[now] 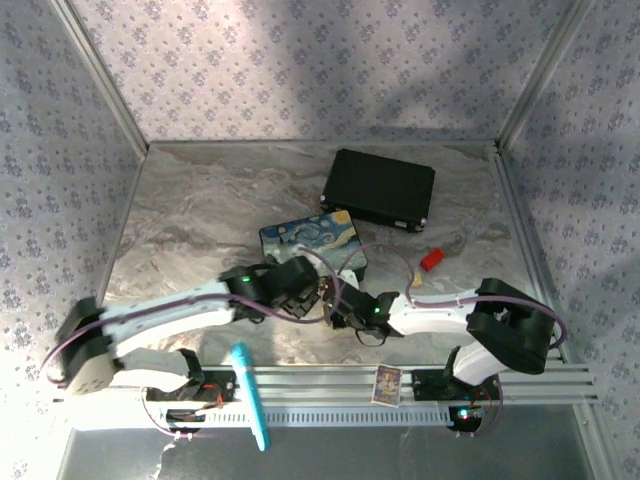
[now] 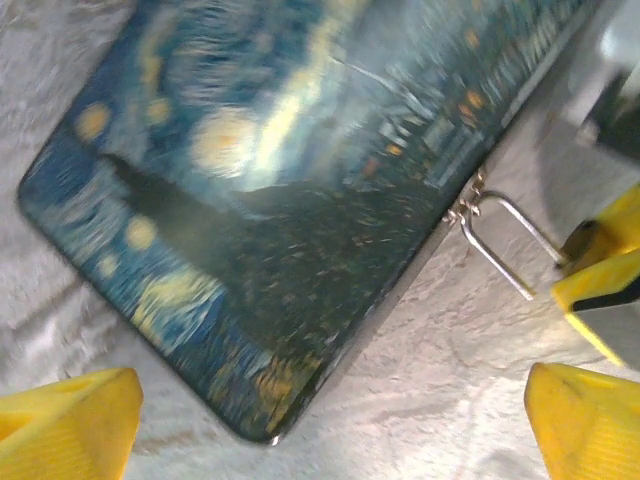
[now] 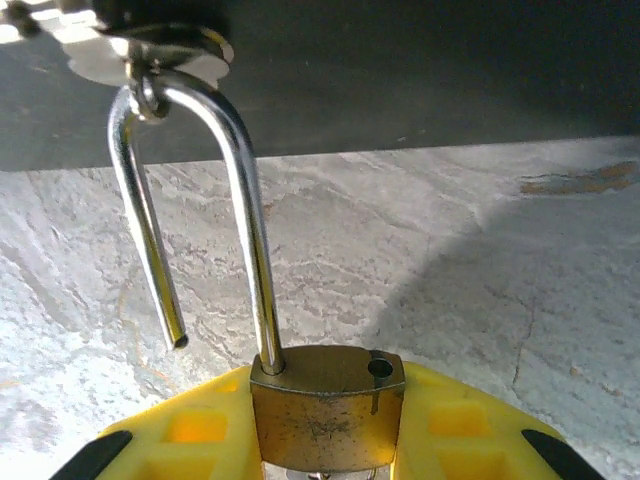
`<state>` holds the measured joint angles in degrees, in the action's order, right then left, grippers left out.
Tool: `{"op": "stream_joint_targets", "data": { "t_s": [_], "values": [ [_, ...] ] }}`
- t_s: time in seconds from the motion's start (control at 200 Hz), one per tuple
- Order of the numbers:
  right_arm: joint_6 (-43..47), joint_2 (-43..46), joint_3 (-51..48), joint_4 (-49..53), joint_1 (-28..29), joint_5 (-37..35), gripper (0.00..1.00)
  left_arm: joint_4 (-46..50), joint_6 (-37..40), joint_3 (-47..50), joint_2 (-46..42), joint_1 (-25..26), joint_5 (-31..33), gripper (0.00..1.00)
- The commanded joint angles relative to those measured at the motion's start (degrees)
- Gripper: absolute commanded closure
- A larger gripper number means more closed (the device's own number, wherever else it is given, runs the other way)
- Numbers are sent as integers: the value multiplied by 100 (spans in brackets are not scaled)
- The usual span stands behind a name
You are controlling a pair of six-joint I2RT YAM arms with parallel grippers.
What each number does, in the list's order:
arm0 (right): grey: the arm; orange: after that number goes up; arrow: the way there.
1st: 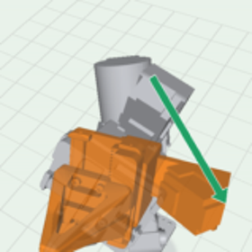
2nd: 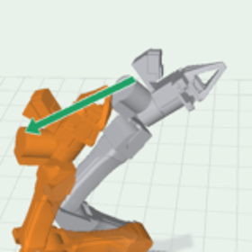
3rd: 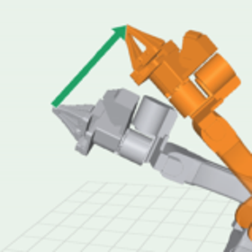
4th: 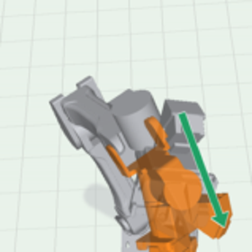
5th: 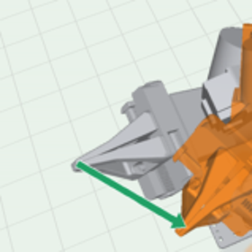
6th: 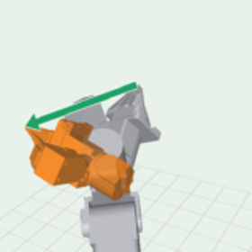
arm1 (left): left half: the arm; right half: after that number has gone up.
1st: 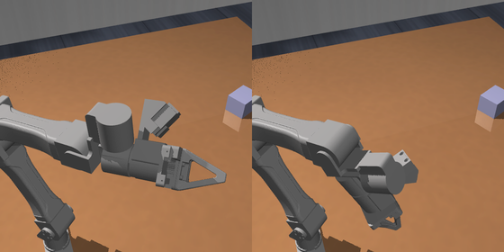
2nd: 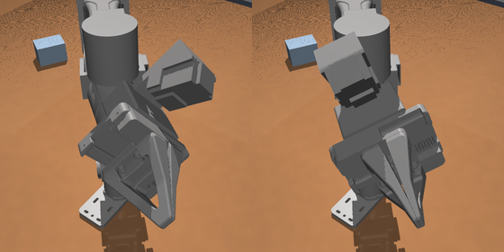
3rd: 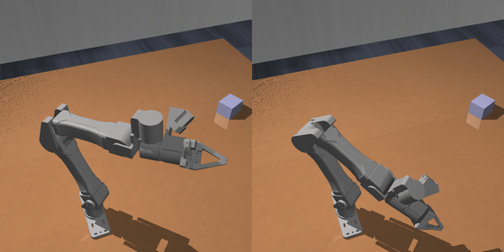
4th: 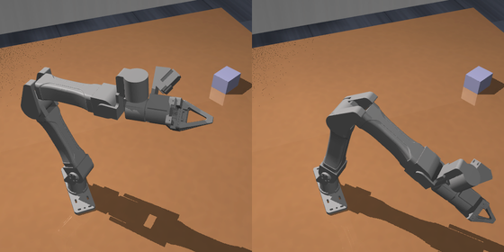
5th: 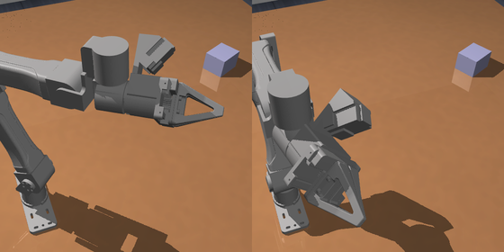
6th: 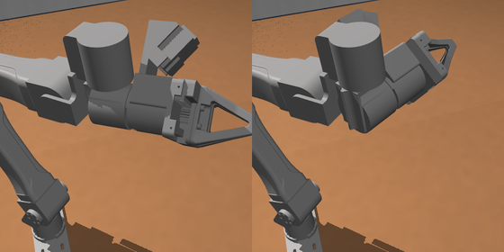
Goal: Unlock the padlock with the key
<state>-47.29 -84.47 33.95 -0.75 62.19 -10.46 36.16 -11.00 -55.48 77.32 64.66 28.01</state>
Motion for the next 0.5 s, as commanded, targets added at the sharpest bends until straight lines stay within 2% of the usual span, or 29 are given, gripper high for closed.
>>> {"op": "stream_joint_targets", "data": {
  "t_s": [0.0, 0.085, 0.22, 0.36, 0.495],
  "values": [
    [-386, 101, -312, -386, -85, 72, 86, 233, 1421, -442, 770, -40, 384, 9],
    [-606, 164, -426, -540, -60, -71, 87, 90, 1553, -650, 1126, -106, 169, 18],
    [-834, 177, -506, -698, -18, -238, 88, -177, 1719, -568, 1181, -356, -314, 32],
    [-1049, 203, -616, -802, -53, -344, 90, -10, 2035, -452, 1261, -522, -700, 39],
    [-1327, 104, -741, -1323, -53, -287, 91, 33, 1897, -394, 1429, -551, -1085, 45]
  ]
}}
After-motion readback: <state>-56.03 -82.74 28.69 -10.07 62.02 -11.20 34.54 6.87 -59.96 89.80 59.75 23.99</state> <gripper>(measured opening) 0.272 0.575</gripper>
